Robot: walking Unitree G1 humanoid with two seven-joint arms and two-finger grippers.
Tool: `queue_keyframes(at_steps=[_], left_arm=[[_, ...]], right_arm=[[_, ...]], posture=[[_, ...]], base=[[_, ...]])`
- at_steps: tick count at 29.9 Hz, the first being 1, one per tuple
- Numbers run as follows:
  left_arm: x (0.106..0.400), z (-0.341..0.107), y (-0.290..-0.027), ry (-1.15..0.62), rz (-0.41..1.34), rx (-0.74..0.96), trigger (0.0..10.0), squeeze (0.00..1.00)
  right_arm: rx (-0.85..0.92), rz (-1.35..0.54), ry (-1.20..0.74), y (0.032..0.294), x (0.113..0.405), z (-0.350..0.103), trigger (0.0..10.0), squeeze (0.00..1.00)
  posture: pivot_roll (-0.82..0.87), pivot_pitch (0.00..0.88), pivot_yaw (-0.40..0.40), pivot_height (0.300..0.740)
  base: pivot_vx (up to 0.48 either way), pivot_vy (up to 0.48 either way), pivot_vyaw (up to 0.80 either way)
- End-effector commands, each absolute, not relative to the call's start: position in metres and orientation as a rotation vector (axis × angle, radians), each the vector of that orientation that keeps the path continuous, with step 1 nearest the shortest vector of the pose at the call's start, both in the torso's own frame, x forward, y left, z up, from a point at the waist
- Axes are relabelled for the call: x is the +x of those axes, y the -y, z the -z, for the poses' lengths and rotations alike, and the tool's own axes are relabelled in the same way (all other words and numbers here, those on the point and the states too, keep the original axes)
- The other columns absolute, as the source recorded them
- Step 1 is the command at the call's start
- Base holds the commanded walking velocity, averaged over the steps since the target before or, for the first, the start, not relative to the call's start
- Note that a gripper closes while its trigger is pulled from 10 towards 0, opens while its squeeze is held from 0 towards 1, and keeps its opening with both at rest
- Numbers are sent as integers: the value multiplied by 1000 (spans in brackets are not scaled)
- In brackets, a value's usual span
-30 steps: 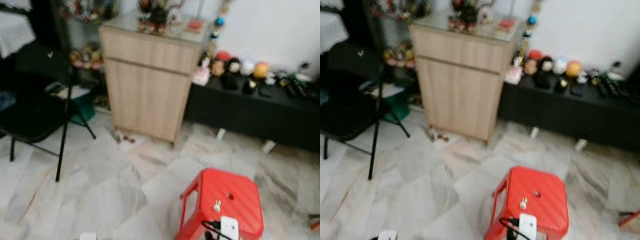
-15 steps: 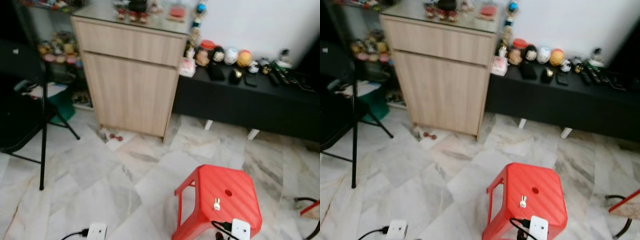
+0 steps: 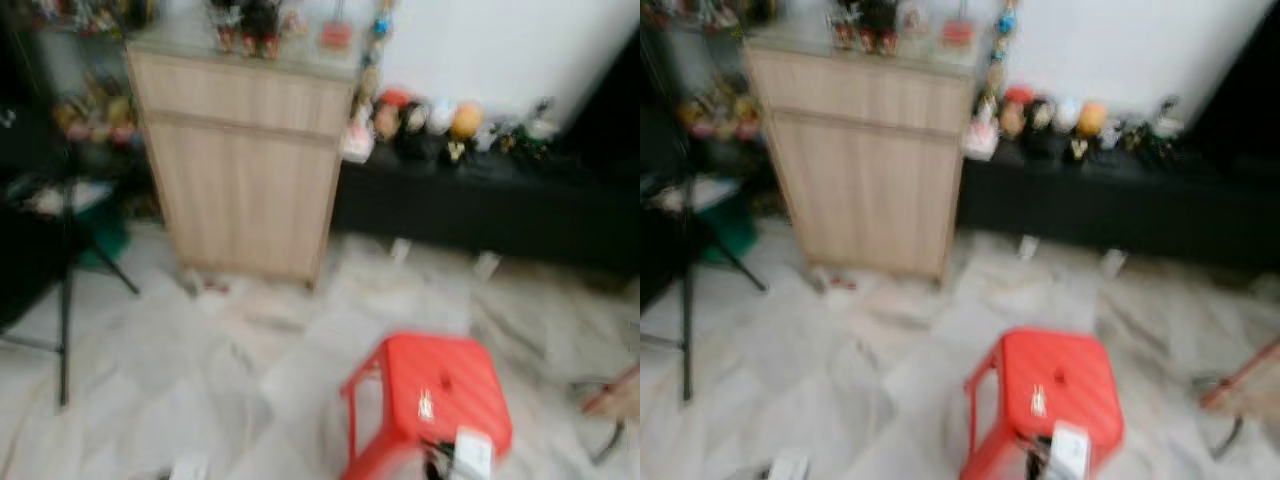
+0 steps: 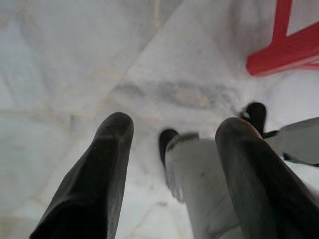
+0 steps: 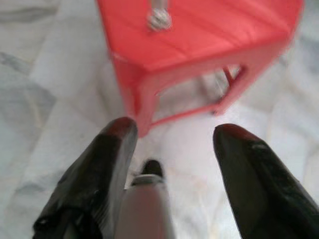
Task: Hang keys on a hook
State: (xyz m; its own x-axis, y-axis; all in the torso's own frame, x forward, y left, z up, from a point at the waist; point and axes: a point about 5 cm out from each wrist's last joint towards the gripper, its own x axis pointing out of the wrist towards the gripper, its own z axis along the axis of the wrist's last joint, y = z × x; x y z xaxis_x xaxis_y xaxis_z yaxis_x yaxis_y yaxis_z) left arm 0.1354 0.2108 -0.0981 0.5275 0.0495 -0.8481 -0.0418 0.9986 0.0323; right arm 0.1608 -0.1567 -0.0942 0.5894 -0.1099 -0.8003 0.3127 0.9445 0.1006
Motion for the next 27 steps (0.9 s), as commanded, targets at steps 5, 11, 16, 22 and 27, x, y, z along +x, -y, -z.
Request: queue_keyframes(at_steps=[5,11,16,22,27], left_arm=[[147,96,-199,-980,-18,-3,10000,0],[147,96,-198,-983,-9,6,10000,0],[147,96,-198,-983,-1,12,10000,0],[148,96,-197,-983,1,16,10000,0],[148,96,-198,-984,3,18,10000,0]], right_arm=[[228,284,-912,170,157,95,10000,0],[227,282,-909,169,157,95,10000,0],[230,285,-906,169,157,95,10000,0],[231,289,-903,170,157,95,10000,0],[226,293,-905,170,157,95,10000,0]], posture=[[95,0,-93,740],[97,0,-91,740],[97,0,-89,740],[98,0,-89,740],[100,0,-91,740]], base=[[0,0,-407],[0,0,0],[0,0,0],[0,0,0],[0,0,0]])
